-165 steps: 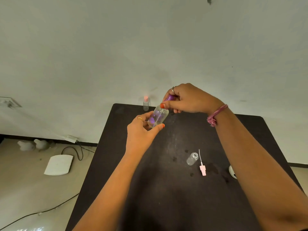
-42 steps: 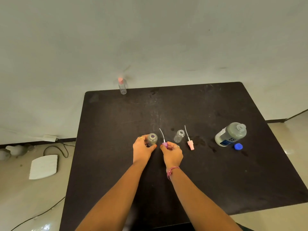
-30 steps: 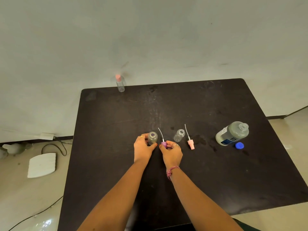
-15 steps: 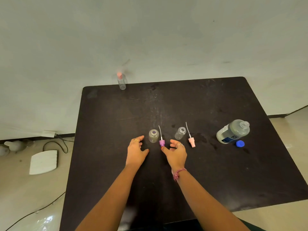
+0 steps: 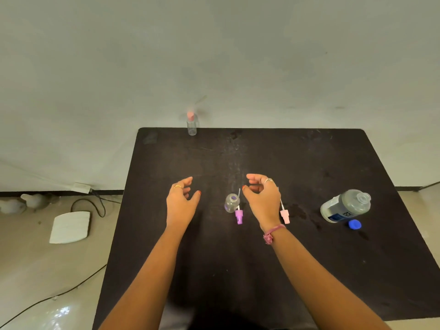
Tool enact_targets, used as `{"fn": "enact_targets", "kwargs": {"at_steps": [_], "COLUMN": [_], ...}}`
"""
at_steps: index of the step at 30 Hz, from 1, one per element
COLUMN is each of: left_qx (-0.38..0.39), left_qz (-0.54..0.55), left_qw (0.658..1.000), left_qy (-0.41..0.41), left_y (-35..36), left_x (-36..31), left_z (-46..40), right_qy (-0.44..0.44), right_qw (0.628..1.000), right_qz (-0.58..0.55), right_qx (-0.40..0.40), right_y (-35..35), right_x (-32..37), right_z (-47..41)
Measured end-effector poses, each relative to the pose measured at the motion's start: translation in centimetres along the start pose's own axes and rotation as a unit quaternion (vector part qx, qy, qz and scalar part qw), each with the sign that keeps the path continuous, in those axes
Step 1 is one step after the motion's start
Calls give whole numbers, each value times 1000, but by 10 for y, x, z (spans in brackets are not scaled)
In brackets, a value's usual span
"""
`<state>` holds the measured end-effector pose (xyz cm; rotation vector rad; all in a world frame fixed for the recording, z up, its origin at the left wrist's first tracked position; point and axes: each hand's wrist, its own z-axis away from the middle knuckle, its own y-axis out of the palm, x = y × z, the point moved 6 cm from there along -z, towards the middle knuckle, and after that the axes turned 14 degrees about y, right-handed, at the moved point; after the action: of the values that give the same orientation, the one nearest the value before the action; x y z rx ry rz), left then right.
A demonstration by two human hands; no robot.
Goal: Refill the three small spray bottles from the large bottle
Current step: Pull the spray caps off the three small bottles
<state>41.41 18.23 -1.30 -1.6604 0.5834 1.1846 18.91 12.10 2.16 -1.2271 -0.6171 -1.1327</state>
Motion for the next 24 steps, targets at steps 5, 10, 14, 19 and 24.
{"fn": "enact_targets", "kwargs": {"at_steps": [5, 10, 14, 19, 24], "left_qx": [-51, -74, -83, -89, -91], "left_qz": [25, 38, 37, 39, 34], "left_qw": [998, 997, 996, 995, 995], "left_qy": [1, -3, -7, -15, -26], "left_y": [-21, -37, -44, -46, -49], "left_x": [-13, -16, -12, -7, 4], "left_z": [-27, -54, -71, -84, -93], "right_qy": [-56, -91, -112, -158, -230], "right_qw": [997, 990, 980, 955, 898], "right_qz": [28, 67, 114, 210, 344], "right_qx": [45, 83, 115, 136, 148], "right_y": [26, 63, 101, 148, 188], "right_x": [49, 91, 120, 144, 157], "right_z": [-20, -54, -87, -122, -141]}}
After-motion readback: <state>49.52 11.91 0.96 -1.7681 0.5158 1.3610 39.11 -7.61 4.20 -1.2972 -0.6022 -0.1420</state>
